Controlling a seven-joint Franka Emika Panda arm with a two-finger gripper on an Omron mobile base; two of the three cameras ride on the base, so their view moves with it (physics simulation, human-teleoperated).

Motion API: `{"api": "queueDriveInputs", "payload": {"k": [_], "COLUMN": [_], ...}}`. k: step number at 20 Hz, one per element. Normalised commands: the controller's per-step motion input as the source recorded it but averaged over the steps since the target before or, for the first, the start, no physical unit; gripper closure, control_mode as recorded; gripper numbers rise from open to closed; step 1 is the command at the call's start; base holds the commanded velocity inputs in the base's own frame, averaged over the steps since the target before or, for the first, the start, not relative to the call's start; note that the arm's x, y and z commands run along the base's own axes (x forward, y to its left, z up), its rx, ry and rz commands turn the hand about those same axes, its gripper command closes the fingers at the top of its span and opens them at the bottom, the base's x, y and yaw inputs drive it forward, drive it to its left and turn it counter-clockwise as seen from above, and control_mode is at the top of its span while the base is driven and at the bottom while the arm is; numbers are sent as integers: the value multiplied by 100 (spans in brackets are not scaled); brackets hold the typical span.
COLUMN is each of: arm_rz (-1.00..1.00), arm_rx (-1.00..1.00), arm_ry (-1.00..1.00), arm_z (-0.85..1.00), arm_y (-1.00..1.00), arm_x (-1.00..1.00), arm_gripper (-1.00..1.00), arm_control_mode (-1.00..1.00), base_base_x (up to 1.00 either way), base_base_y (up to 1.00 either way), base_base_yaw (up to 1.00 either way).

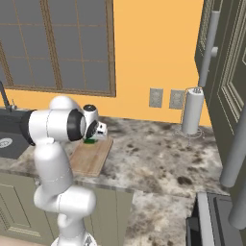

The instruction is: Pick up the sponge from the counter and clean the cutting board by briefly scrubbing or pressing down on the cutting board. Once finished, release the sponge.

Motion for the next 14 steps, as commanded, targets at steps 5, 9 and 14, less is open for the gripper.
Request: {"api": "queueDriveInputs", "payload": {"k": [5, 9, 14], "arm_rz": [0, 0, 0], "arm_rx": [0, 0, 0], "arm_ry": [0, 0, 0], "arm_z": [-20, -25, -32], "arm_y": [-30, -58, -68], "arm_x": [24, 15, 0], "arm_gripper": [100, 100, 100], "arm_control_mode": [-100, -100, -100], "base_base_x": [0, 0, 0], "base_base_y": [0, 0, 0], "base_base_yaw": [0, 0, 0]}}
